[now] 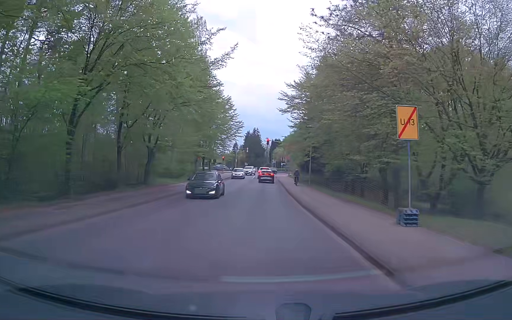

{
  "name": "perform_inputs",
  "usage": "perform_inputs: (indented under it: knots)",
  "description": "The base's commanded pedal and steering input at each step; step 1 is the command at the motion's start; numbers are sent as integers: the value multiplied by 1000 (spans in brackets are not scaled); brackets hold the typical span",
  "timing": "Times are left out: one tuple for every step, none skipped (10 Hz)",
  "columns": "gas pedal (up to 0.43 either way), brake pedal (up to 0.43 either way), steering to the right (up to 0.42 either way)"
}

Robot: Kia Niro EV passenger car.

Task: Follow the waypoints while adhering to traffic rules and regulations

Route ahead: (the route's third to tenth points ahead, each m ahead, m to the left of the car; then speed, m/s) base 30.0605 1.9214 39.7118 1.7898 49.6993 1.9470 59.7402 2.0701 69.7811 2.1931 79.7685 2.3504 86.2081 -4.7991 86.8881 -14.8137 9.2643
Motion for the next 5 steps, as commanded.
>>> perform_inputs:
  knots:
    - [59, 0, 0]
    - [47, 0, 0]
    - [47, 0, -1]
    - [39, 0, -1]
    - [28, 0, -2]
